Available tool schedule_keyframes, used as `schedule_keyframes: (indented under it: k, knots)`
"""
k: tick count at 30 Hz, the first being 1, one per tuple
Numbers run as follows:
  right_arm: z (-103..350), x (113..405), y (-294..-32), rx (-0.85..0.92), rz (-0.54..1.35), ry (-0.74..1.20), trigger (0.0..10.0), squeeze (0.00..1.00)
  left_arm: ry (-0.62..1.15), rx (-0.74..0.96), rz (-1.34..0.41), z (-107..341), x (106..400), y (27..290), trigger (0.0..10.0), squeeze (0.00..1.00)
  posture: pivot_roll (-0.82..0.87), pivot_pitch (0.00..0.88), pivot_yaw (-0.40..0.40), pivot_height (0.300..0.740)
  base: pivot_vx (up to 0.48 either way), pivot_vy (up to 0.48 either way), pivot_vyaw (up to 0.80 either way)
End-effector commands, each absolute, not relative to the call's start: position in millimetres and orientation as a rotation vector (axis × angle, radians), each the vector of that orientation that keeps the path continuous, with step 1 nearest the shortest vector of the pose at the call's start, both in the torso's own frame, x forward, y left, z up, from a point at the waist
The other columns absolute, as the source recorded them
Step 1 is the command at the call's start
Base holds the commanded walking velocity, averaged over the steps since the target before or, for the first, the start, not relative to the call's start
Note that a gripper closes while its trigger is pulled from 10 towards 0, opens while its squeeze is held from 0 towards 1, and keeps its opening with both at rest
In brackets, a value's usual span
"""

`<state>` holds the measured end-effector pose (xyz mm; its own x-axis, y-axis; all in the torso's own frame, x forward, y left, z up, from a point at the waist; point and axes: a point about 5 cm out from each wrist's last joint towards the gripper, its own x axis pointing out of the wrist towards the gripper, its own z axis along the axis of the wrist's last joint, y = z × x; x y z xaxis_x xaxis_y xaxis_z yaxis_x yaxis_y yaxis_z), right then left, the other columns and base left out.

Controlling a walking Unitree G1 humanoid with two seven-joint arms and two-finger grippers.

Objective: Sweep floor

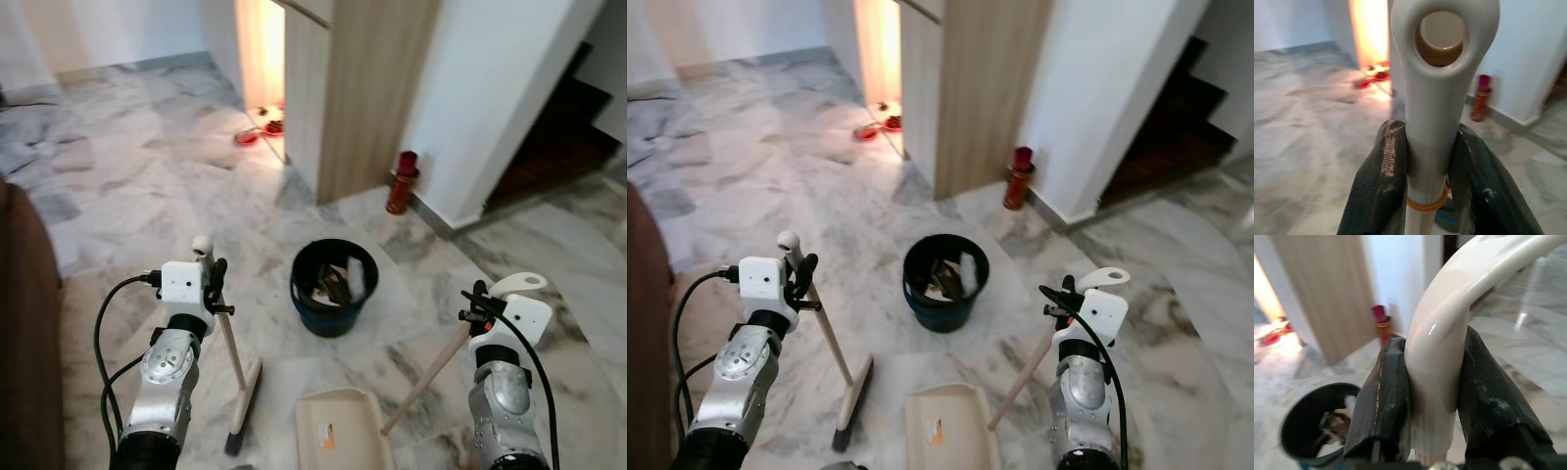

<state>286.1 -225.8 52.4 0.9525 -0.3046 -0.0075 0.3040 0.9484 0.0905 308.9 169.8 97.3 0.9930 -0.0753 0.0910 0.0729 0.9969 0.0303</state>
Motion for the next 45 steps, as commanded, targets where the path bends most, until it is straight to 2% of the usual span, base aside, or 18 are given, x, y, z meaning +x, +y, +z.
schedule_keyframes:
  k: [1, 13, 18, 22, 33, 45]
  knots:
    - [54, 286, -230, 0.085, -0.319, -0.008, 10.0, 0.0, -0.144, 0.026, -0.1, 109, 313, 163, 10.0, 0.0, 0.18, 0.067, -0.068, 0.74, 0.0, 0.0, -0.8]
    - [52, 284, -231, 0.074, -0.324, 0.0, 10.0, 0.0, -0.143, 0.047, -0.127, 109, 313, 160, 10.0, 0.0, 0.18, 0.064, -0.067, 0.74, 0.0, 0.0, -0.8]
    - [52, 284, -233, 0.069, -0.33, 0.003, 10.0, 0.0, -0.144, 0.045, -0.128, 109, 313, 160, 10.0, 0.0, 0.18, 0.065, -0.068, 0.74, 0.0, -0.395, -0.8]
    - [52, 284, -232, 0.068, -0.328, 0.002, 10.0, 0.0, -0.144, 0.042, -0.129, 109, 313, 159, 10.0, 0.0, 0.18, 0.065, -0.068, 0.74, 0.0, 0.0, -0.8]
    - [51, 286, -225, 0.093, -0.347, -0.004, 10.0, 0.0, -0.143, 0.077, -0.181, 115, 322, 160, 10.0, 0.0, 0.18, 0.045, -0.006, 0.74, 0.0, 0.0, -0.8]
    - [43, 284, -220, 0.109, -0.365, 0.018, 10.0, 0.0, -0.162, 0.086, -0.218, 124, 332, 154, 10.0, 0.0, 0.21, 0.0, 0.019, 0.74, 0.0, 0.0, -0.8]
